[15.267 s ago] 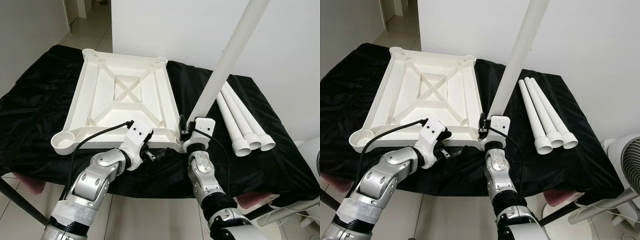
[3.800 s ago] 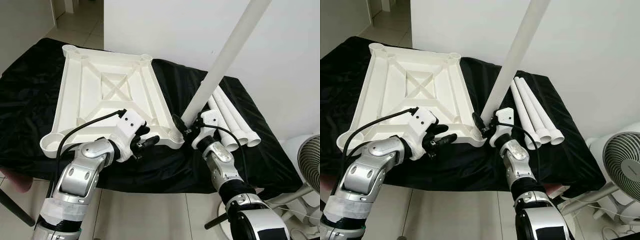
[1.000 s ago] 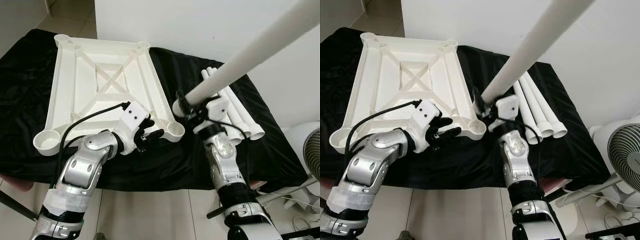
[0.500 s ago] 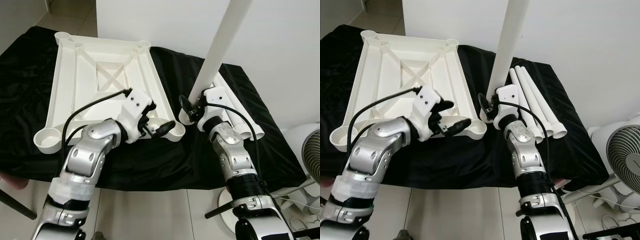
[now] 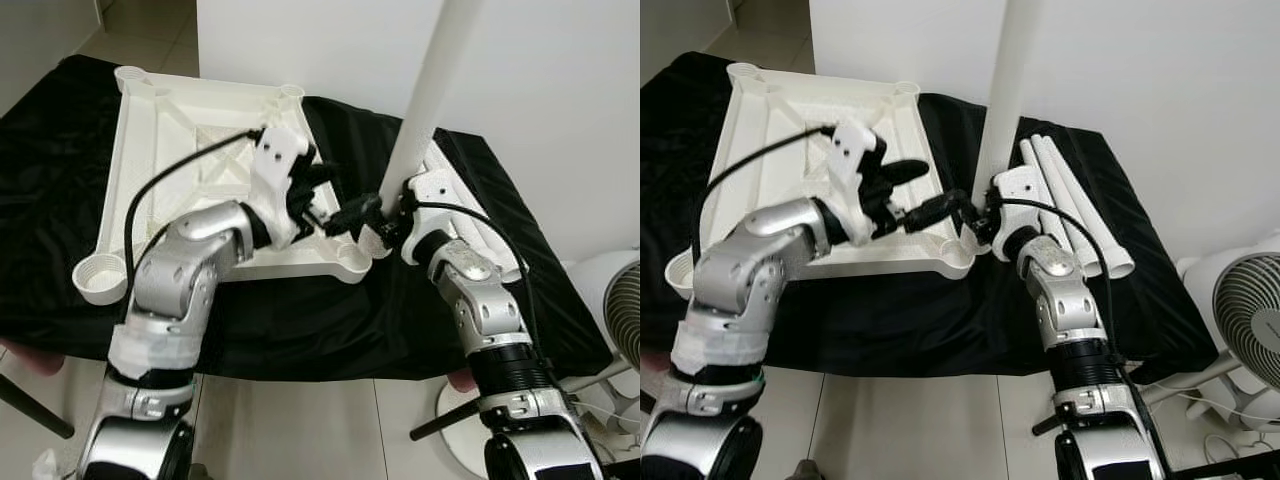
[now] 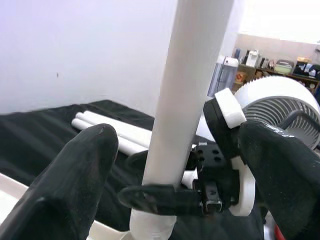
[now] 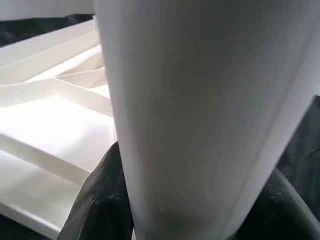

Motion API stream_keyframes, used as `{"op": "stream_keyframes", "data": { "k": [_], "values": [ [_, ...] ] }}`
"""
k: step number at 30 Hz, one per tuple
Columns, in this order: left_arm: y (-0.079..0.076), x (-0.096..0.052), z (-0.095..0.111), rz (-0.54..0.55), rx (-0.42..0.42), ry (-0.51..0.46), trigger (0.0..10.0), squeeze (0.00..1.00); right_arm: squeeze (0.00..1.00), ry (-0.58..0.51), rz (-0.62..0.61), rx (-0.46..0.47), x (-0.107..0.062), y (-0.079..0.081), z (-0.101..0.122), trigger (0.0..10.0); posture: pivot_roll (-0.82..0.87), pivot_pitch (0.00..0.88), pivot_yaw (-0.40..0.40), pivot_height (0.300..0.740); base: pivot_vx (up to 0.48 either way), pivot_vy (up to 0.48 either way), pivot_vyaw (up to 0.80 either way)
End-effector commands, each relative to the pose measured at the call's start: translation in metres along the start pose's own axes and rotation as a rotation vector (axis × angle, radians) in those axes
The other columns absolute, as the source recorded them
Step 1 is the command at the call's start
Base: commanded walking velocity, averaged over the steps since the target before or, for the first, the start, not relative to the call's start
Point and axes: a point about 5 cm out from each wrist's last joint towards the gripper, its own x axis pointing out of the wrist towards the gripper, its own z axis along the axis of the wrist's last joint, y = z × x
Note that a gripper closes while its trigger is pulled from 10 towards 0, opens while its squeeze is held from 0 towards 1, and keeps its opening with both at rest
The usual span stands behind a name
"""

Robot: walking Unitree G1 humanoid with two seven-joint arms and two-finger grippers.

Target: Building children table

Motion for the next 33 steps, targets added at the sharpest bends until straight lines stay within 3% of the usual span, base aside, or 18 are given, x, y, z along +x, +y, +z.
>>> {"op": "stream_keyframes", "data": {
  "k": [1, 8, 22, 23, 24, 25, 26, 33],
  "values": [
    [-0.004, 0.006, 0.004, -0.024, -0.009, -0.01, 10.0, 0.0, 0.0, 0.028, 0.032, -0.011, -0.006, -0.001, -0.001, 10.0, 0.18, 0.0, -0.181, 0.74, 0.0, 0.0, 0.0],
    [-0.017, 0.022, 0.017, -0.113, -0.007, -0.047, 10.0, 0.0, 0.0, 0.113, 0.213, -0.05, -0.014, 0.012, -0.005, 10.0, 0.19, 0.0, -0.177, 0.74, 0.0, 0.0, 0.0],
    [-0.022, 0.035, 0.021, -0.15, -0.02, -0.016, 10.0, 0.0, 0.0, 0.174, 0.328, -0.069, -0.017, 0.021, -0.004, 10.0, 0.19, 0.0, -0.173, 0.74, 0.0, 0.0, 0.0],
    [-0.021, 0.037, 0.021, -0.145, -0.025, -0.011, 5.9, 0.0, 0.0, 0.18, 0.344, -0.071, -0.017, 0.022, -0.003, 10.0, 0.2, 0.0, -0.174, 0.74, 0.0, 0.0, 0.0],
    [-0.021, 0.037, 0.021, -0.145, -0.025, -0.011, 5.9, 0.0, 0.0, 0.18, 0.344, -0.071, -0.017, 0.022, -0.003, 10.0, 0.2, 0.0, -0.174, 0.74, 0.0, 0.0, 0.0],
    [-0.021, 0.038, 0.021, -0.141, -0.03, -0.009, 3.9, 0.0, 0.0, 0.182, 0.357, -0.074, -0.018, 0.023, -0.003, 10.0, 0.2, 0.0, -0.174, 0.74, 0.0, 0.0, 0.0],
    [-0.02, 0.038, 0.021, -0.136, -0.032, -0.009, 0.0, 0.0, 0.0, 0.184, 0.367, -0.079, -0.018, 0.025, -0.004, 10.0, 0.2, 0.0, -0.174, 0.74, 0.0, 0.0, 0.0],
    [-0.018, 0.038, 0.022, -0.132, -0.03, -0.01, 0.0, 0.0, 0.0, 0.194, 0.382, -0.075, -0.018, 0.028, -0.006, 10.0, 0.2, 0.0, -0.175, 0.74, 0.0, 0.0, 0.0]
  ]
}}
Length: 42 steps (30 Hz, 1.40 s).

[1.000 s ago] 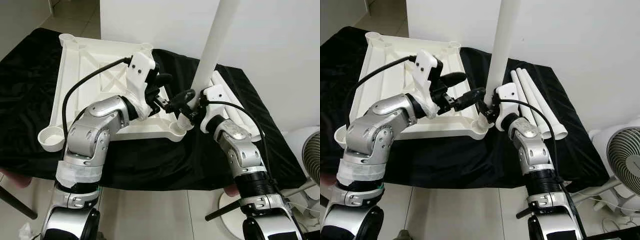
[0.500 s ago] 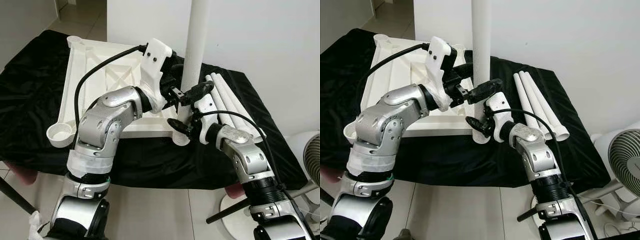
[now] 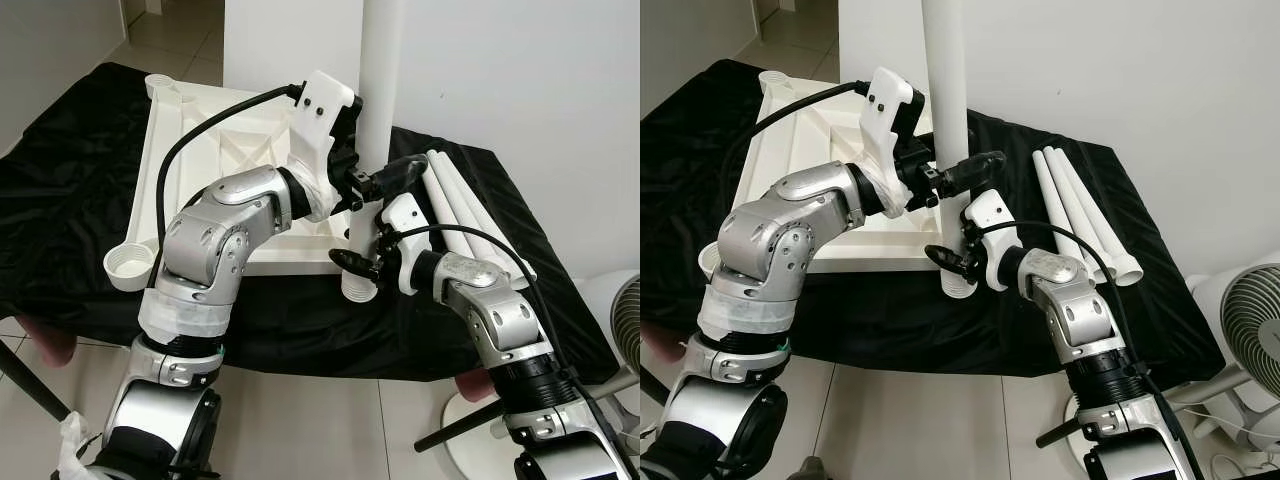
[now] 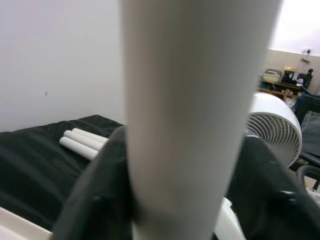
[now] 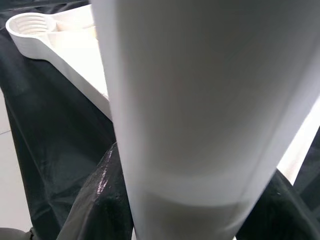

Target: Building children table

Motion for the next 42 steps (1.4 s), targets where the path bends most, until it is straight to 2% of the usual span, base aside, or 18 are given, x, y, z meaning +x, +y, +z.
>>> {"op": "stream_keyframes", "data": {
  "k": [1, 11, 12, 13, 14, 15, 16, 19, 21, 22, 23, 24, 25, 26, 30, 33, 37, 42],
  "values": [
    [-0.006, 0.007, 0.003, -0.047, 0.002, 0.002, 0.0, 0.0, 0.0, 0.016, 0.004, 0.002, -0.002, 0.0, -0.002, 10.0, 0.2, 0.0, -0.173, 0.74, 0.0, 0.0, 0.0],
    [-0.005, 0.008, 0.003, -0.033, 0.008, 0.022, 0.0, 0.0, 0.0, -0.002, -0.041, 0.033, -0.001, -0.003, -0.001, 10.0, 0.2, 0.007, -0.17, 0.74, 0.0, 0.0, 0.0],
    [-0.005, 0.008, 0.003, -0.032, 0.009, 0.026, 4.0, 0.0, 0.0, -0.007, -0.047, 0.04, -0.001, -0.004, -0.001, 10.0, 0.2, 0.007, -0.17, 0.74, 0.0, 0.0, 0.0],
    [-0.005, 0.008, 0.003, -0.032, 0.009, 0.026, 4.0, 0.0, 0.0, -0.007, -0.047, 0.04, -0.001, -0.004, -0.001, 10.0, 0.2, 0.007, -0.17, 0.74, 0.0, 0.0, 0.0],
    [-0.003, 0.009, 0.003, -0.015, 0.012, 0.039, 10.0, 0.0, 0.62, -0.017, -0.055, 0.047, -0.001, -0.004, -0.001, 10.0, 0.2, 0.007, -0.17, 0.74, 0.0, 0.0, 0.0],
    [-0.003, 0.009, 0.003, -0.015, 0.012, 0.039, 10.0, 0.0, 0.62, -0.017, -0.055, 0.047, -0.001, -0.004, -0.001, 10.0, 0.2, 0.007, -0.17, 0.74, 0.0, 0.0, 0.0],
    [-0.001, 0.01, 0.003, 0.015, 0.009, 0.049, 10.0, 0.0, 1.0, -0.033, -0.083, 0.054, -0.001, -0.006, 0.0, 10.0, 0.2, 0.011, -0.169, 0.74, 0.0, 0.0, 0.0],
    [0.003, 0.011, 0.004, 0.06, 0.004, 0.058, 10.0, 0.0, 1.0, -0.047, -0.115, 0.052, 0.0, -0.007, 0.002, 10.0, 0.2, 0.01, -0.171, 0.74, 0.0, 0.0, 0.0],
    [0.006, 0.013, 0.003, 0.102, -0.003, 0.088, 10.0, 0.0, 1.0, -0.062, -0.158, 0.052, 0.002, -0.008, 0.003, 10.0, 0.2, 0.01, -0.171, 0.74, 0.0, 0.0, 0.0],
    [0.01, 0.015, 0.003, 0.148, -0.009, 0.108, 10.0, 0.0, 1.0, -0.076, -0.218, 0.046, 0.005, -0.01, 0.004, 10.0, 0.19, 0.01, -0.173, 0.74, 0.0, 0.0, 0.0],
    [0.01, 0.015, 0.003, 0.148, -0.009, 0.108, 10.0, 0.0, 1.0, -0.076, -0.218, 0.046, 0.005, -0.01, 0.004, 10.0, 0.19, 0.01, -0.173, 0.74, 0.0, 0.0, 0.0],
    [0.012, 0.017, 0.004, 0.18, -0.017, 0.12, 10.0, 0.0, 0.05, -0.08, -0.261, 0.049, 0.009, -0.009, 0.004, 10.0, 0.19, 0.007, -0.174, 0.74, 0.0, 0.0, 0.0],
    [0.012, 0.017, 0.004, 0.18, -0.017, 0.12, 10.0, 0.0, 0.05, -0.08, -0.261, 0.049, 0.009, -0.009, 0.004, 10.0, 0.19, 0.007, -0.174, 0.74, 0.0, 0.0, 0.0],
    [0.017, 0.02, 0.006, 0.237, -0.006, 0.128, 10.0, 0.0, 0.0, -0.079, -0.316, 0.054, 0.015, -0.007, 0.003, 10.0, 0.19, 0.004, -0.174, 0.74, 0.0, 0.0, 0.0],
    [0.021, 0.024, 0.011, 0.319, 0.013, 0.125, 10.0, 0.0, 0.0, -0.065, -0.394, 0.043, 0.025, -0.001, 0.0, 10.0, 0.19, 0.002, -0.177, 0.74, 0.0, 0.0, 0.0],
    [0.021, 0.029, 0.017, 0.386, 0.02, 0.095, 10.0, 0.0, 0.0, -0.057, -0.504, 0.07, 0.036, 0.007, -0.005, 10.0, 0.2, 0.0, -0.186, 0.74, 0.0, 0.0, 0.0],
    [0.018, 0.034, 0.021, 0.403, 0.018, 0.083, 10.0, 0.0, 0.0, -0.068, -0.562, 0.126, 0.042, 0.013, -0.008, 10.0, 0.2, 0.0, -0.189, 0.74, 0.0, 0.0, 0.0],
    [0.01, 0.041, 0.026, 0.389, 0.005, 0.062, 10.0, 0.0, 0.0, -0.098, -0.624, 0.136, 0.047, 0.015, -0.007, 10.0, 0.2, 0.0, -0.194, 0.74, 0.0, 0.0, 0.0]
  ]
}}
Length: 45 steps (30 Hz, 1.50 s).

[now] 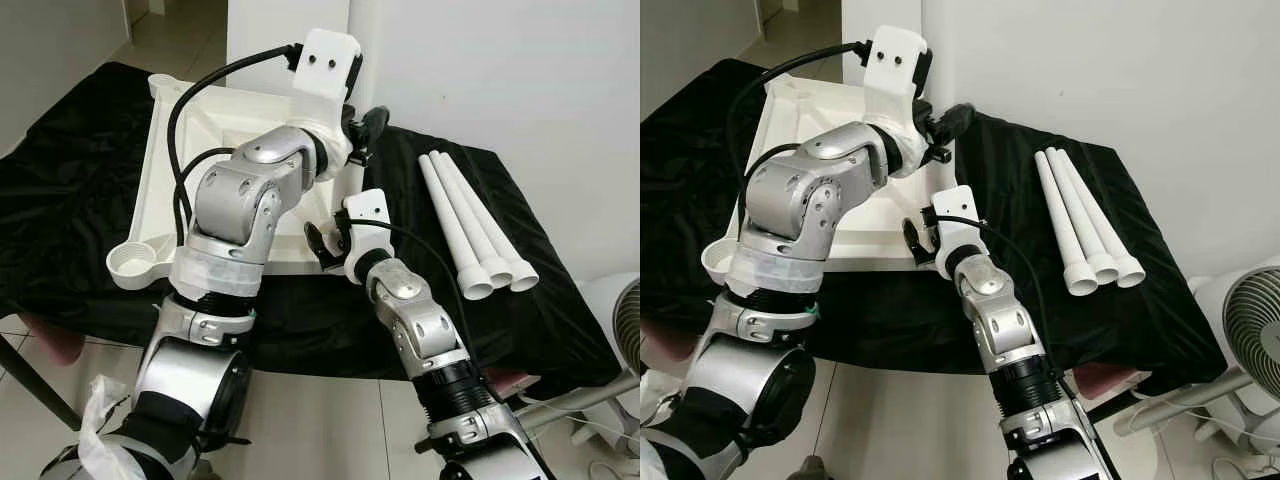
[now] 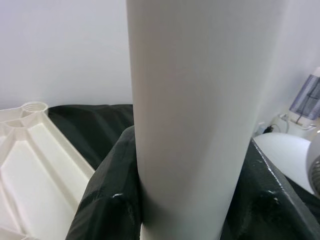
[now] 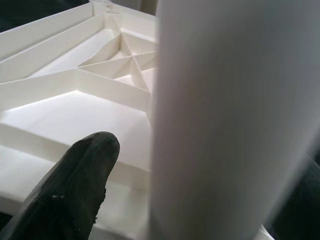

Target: Building children table

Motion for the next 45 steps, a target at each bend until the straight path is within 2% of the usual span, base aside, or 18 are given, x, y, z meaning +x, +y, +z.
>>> {"op": "stream_keyframes", "data": {
  "k": [1, 10, 11, 15, 16, 19, 20, 21, 24, 25, 28, 29, 33, 34, 35, 43, 44, 45],
  "values": [
    [-0.012, 0.004, 0.009, -0.031, 0.008, -0.022, 10.0, 0.0, 0.0, -0.003, -0.065, 0.007, -0.001, -0.009, -0.005, 10.0, 0.2, 0.0, -0.194, 0.74, 0.0, 0.0, 0.0],
    [-0.017, 0.006, 0.011, -0.033, 0.002, -0.032, 10.0, 0.0, 0.0, -0.029, -0.118, 0.03, 0.0, -0.012, -0.004, 9.9, 0.21, 0.0, -0.198, 0.74, 0.0, 0.0, 0.0],
    [-0.017, 0.006, 0.011, -0.032, 0.003, -0.032, 10.0, 0.0, 0.0, -0.032, -0.116, 0.019, 0.0, -0.011, -0.004, 7.3, 0.21, 0.0, -0.198, 0.74, 0.0, 0.0, 0.0],
    [-0.017, 0.006, 0.011, -0.031, 0.001, -0.032, 10.0, 0.0, 0.0, -0.032, -0.115, 0.013, 0.0, -0.011, -0.003, 7.1, 0.21, 0.0, -0.198, 0.74, 0.0, 0.0, 0.0],
    [-0.018, 0.006, 0.01, -0.032, 0.005, -0.031, 10.0, 0.0, 0.0, -0.039, -0.119, -0.001, 0.0, -0.011, -0.002, 4.7, 0.21, 0.0, -0.198, 0.74, 0.0, 0.0, 0.0],
    [-0.018, 0.006, 0.01, -0.032, 0.005, -0.03, 10.0, 0.0, 0.0, -0.045, -0.121, -0.007, 0.0, -0.011, -0.001, 4.9, 0.21, 0.0, -0.198, 0.74, 0.0, 0.0, 0.0],
    [-0.018, 0.006, 0.01, -0.031, 0.008, -0.03, 10.0, 0.0, 0.0, -0.051, -0.129, -0.01, 0.0, -0.011, 0.0, 6.3, 0.21, 0.0, -0.196, 0.74, 0.0, 0.0, 0.0],
    [-0.018, 0.006, 0.01, -0.03, 0.01, -0.029, 10.0, 0.0, 0.0, -0.061, -0.142, -0.015, -0.001, -0.012, 0.001, 5.4, 0.21, 0.0, -0.196, 0.74, 0.0, 0.0, 0.0],
    [-0.019, 0.006, 0.011, -0.028, 0.012, -0.03, 10.0, 0.0, 0.0, -0.066, -0.154, -0.02, -0.001, -0.013, 0.003, 5.4, 0.21, 0.0, -0.194, 0.74, 0.0, 0.0, 0.0],
    [-0.02, 0.006, 0.011, -0.029, 0.015, -0.03, 10.0, 0.0, 0.0, -0.071, -0.164, -0.026, -0.001, -0.013, 0.003, 4.5, 0.21, 0.0, -0.194, 0.74, 0.0, 0.0, 0.0],
    [-0.021, 0.006, 0.011, -0.03, 0.015, -0.03, 10.0, 0.0, 0.0, -0.074, -0.17, -0.022, -0.001, -0.013, 0.003, 3.8, 0.21, 0.0, -0.193, 0.74, 0.0, 0.0, 0.0],
    [-0.022, 0.006, 0.012, -0.031, 0.014, -0.03, 10.0, 0.0, 0.0, -0.076, -0.173, -0.018, -0.001, -0.014, 0.003, 0.0, 0.21, 0.0, -0.193, 0.74, 0.0, 0.0, 0.0],
    [-0.024, 0.007, 0.011, -0.038, 0.019, -0.024, 10.0, 0.0, 0.0, -0.072, -0.188, -0.024, -0.002, -0.015, 0.002, 0.0, 0.21, 0.0, -0.192, 0.74, 0.0, 0.0, 0.0],
    [-0.025, 0.007, 0.011, -0.044, 0.026, -0.021, 10.0, 0.0, 0.0, -0.067, -0.202, -0.02, -0.002, -0.016, 0.002, 1.1, 0.2, 0.004, -0.189, 0.74, 0.0, 0.0, 0.0],
    [-0.026, 0.007, 0.011, -0.048, 0.03, -0.02, 10.0, 0.0, 0.0, -0.063, -0.212, -0.016, -0.002, -0.017, 0.001, 10.0, 0.2, 0.005, -0.188, 0.74, 0.0, 0.0, 0.0],
    [-0.027, 0.007, 0.013, -0.065, 0.063, -0.044, 10.0, 0.0, 0.0, -0.058, -0.226, 0.007, -0.001, -0.02, 0.0, 10.0, 0.2, 0.005, -0.185, 0.74, 0.0, 0.0, 0.0],
    [-0.027, 0.007, 0.012, -0.079, 0.036, -0.047, 10.0, 0.61, 0.0, -0.06, -0.226, 0.012, -0.001, -0.02, 0.001, 10.0, 0.2, 0.005, -0.185, 0.74, 0.0, 0.0, 0.0],
    [-0.027, 0.007, 0.012, -0.079, 0.036, -0.047, 10.0, 0.61, 0.0, -0.06, -0.226, 0.012, -0.001, -0.02, 0.001, 10.0, 0.2, 0.005, -0.185, 0.74, 0.0, 0.0, 0.0]
  ]
}}
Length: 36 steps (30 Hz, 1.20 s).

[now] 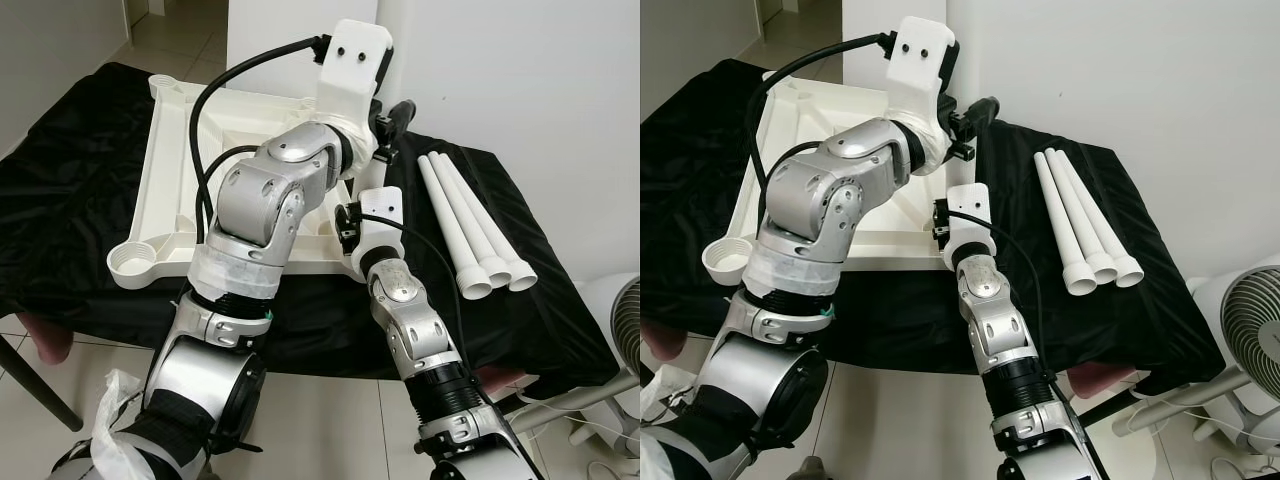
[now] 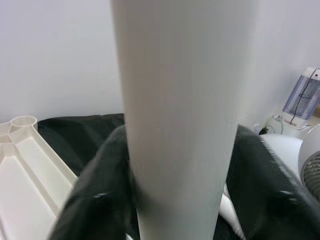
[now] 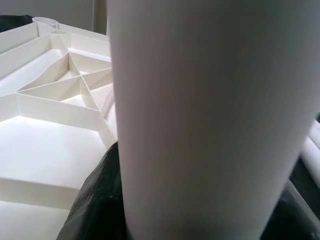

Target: Building children table

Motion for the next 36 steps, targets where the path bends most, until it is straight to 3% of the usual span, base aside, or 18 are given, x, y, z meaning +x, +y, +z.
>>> {"op": "stream_keyframes", "data": {
  "k": [1, 5, 6, 14, 20, 36],
  "values": [
    [-0.011, 0.003, 0.005, -0.06, 0.007, -0.021, 10.0, 1.0, 0.0, 0.001, -0.031, 0.016, 0.001, -0.007, 0.0, 10.0, 0.2, 0.004, -0.182, 0.74, 0.0, 0.0, 0.0],
    [-0.013, 0.001, 0.005, -0.082, 0.018, -0.029, 10.0, 1.0, 0.0, 0.003, -0.035, 0.047, 0.002, -0.008, 0.001, 10.0, 0.2, 0.004, -0.183, 0.74, 0.0, 0.0, 0.0],
    [-0.016, 0.0, 0.006, -0.101, 0.022, -0.042, 10.0, 0.0, 0.0, 0.008, -0.037, 0.071, 0.003, -0.009, 0.002, 10.0, 0.2, 0.005, -0.183, 0.74, 0.0, 0.0, 0.0],
    [-0.019, -0.011, 0.012, -0.165, -0.052, -0.136, 10.0, 0.0, 0.0, 0.016, -0.081, 0.186, 0.011, -0.026, 0.005, 10.0, 0.21, 0.006, -0.183, 0.74, 0.0, 0.0, 0.0],
    [-0.008, -0.019, 0.002, -0.149, -0.047, -0.119, 10.0, 0.0, 0.0, 0.006, -0.083, 0.168, 0.014, -0.04, 0.005, 10.0, 0.21, 0.007, -0.182, 0.74, 0.0, 0.0, 0.0],
    [0.012, -0.03, -0.039, -0.018, -0.021, -0.059, 10.0, 0.0, 0.0, -0.013, 0.037, 0.111, 0.015, -0.049, -0.005, 10.0, 0.21, 0.005, -0.183, 0.74, 0.0, 0.0, 0.0]
  ]
}}
